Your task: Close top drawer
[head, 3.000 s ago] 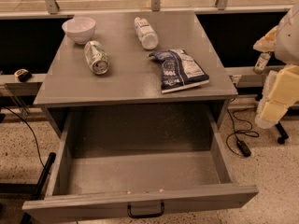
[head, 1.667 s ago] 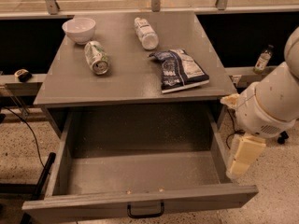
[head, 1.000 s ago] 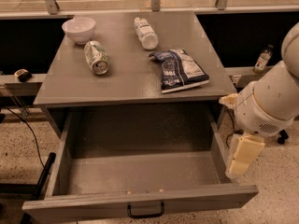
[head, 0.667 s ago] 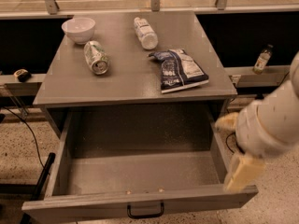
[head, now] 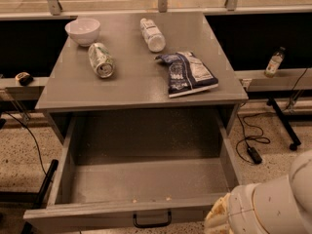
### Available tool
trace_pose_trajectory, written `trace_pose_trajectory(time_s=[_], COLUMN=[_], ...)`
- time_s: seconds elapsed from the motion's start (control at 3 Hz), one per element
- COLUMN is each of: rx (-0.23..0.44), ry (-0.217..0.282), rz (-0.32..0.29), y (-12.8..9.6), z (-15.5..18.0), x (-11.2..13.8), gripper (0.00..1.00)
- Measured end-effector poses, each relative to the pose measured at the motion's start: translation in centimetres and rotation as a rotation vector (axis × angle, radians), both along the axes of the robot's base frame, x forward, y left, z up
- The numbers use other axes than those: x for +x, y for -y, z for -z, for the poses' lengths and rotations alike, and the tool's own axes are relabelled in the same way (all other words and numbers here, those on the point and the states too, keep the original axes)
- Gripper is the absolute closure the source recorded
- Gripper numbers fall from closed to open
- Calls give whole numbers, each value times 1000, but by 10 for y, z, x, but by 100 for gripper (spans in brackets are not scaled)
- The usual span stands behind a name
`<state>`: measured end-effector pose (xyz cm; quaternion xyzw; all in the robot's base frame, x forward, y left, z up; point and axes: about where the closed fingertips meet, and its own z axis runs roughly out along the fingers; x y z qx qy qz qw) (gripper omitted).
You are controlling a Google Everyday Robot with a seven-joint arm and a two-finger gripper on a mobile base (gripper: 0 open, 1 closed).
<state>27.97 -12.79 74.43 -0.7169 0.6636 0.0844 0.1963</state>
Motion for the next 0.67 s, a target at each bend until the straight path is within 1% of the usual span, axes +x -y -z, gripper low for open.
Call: trace_pose_trajectory(time_s=[0.33,0.67], rx=[-6,-8], ry=[-3,16], rz=[-6,22], y=[1,1], z=[0,17], x=[0,0], gripper=[95,100])
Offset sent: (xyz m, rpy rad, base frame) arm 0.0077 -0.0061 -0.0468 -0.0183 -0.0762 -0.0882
